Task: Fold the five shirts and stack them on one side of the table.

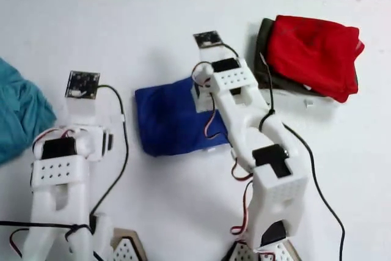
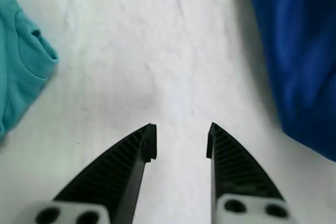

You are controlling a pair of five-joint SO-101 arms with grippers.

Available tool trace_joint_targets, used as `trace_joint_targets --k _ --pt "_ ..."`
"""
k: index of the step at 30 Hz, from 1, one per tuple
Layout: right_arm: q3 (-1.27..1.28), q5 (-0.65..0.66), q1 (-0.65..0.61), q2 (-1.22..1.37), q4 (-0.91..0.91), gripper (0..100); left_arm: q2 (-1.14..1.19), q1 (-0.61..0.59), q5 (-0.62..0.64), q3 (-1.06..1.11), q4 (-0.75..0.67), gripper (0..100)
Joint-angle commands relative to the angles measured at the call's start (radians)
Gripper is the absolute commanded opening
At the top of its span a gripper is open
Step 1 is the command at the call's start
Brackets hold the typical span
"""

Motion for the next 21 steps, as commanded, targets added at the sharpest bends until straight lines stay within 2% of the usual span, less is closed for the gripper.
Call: trace_joint_targets --k 1,5,9,11,15,16,18,21 --pt "-0.029 -0.015 0.013 0.062 -0.007 36.4 -0.023 -0.011 0.005 -0.008 -0.015 18" --pt "-0.114 -0.021 0.008 0.168 0.028 36.2 -0.023 -0.011 0.005 -0.008 -0.017 18" --pt "-0.282 -0.015 0.008 0.275 0.173 35.4 -0.025 -0.011 0.005 -0.008 -0.017 18" --pt "-0.374 -0.012 0.008 0.344 0.263 29.6 -0.025 -0.011 0.008 -0.01 -0.017 18" --pt "-0.578 0.098 0.01 0.515 0.429 2.6 -0.025 -0.011 0.011 -0.01 -0.017 18" --pt "-0.637 0.12 0.013 0.553 0.472 1.0 -0.025 -0.011 0.011 -0.01 -0.017 18" --pt "-0.761 0.141 0.016 0.616 0.561 4.1 -0.025 -0.011 0.011 -0.01 -0.017 18" --pt "-0.85 0.143 0.035 0.656 0.579 2.2 -0.025 -0.011 0.011 -0.01 -0.017 18"
